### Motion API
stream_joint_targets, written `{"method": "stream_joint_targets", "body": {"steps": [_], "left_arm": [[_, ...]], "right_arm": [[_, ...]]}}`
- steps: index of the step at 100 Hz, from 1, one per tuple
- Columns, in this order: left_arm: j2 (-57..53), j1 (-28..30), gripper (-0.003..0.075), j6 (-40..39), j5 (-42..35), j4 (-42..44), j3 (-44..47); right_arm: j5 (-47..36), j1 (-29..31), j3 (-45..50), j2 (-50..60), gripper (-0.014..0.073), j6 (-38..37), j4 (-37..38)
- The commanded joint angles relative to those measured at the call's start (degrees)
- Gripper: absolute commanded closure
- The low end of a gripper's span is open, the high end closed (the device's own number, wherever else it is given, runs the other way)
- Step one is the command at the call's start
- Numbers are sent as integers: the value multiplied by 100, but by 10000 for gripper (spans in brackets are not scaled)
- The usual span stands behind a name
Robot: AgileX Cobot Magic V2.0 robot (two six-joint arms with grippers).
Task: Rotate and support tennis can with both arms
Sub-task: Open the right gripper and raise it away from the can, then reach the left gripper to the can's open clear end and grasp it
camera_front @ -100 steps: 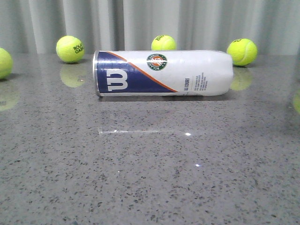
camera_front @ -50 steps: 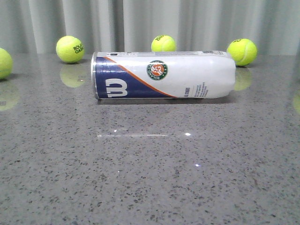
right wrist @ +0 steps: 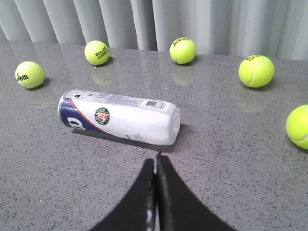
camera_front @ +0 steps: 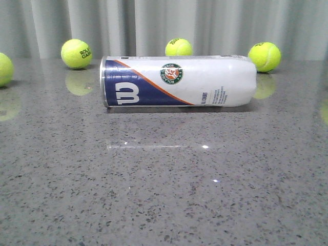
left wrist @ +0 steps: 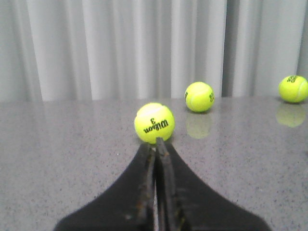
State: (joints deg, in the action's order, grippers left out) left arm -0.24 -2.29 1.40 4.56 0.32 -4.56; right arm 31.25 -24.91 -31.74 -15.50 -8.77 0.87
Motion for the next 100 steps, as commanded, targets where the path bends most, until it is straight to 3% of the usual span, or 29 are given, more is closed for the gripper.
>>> {"method": "stream_joint_targets", "body": {"steps": [1, 51, 63, 78, 100], "left_arm": [[2, 11, 741, -43, -165, -32, -497], [2897, 1, 721, -39, 2308, 96, -3205], [3608, 1, 567, -39, 2758, 88, -3882], [4314, -22, 281, -39, 3098, -128, -4417], [5355, -310, 251, 28, 3717, -1183, -4939]], "right_arm": [[-388, 30, -140, -42, 658, 5, 52], [-388, 30, -140, -42, 658, 5, 52], [-388, 30, -140, -42, 658, 5, 52], [-388, 30, -140, -42, 658, 5, 52], [-393, 30, -140, -42, 658, 5, 52]]}}
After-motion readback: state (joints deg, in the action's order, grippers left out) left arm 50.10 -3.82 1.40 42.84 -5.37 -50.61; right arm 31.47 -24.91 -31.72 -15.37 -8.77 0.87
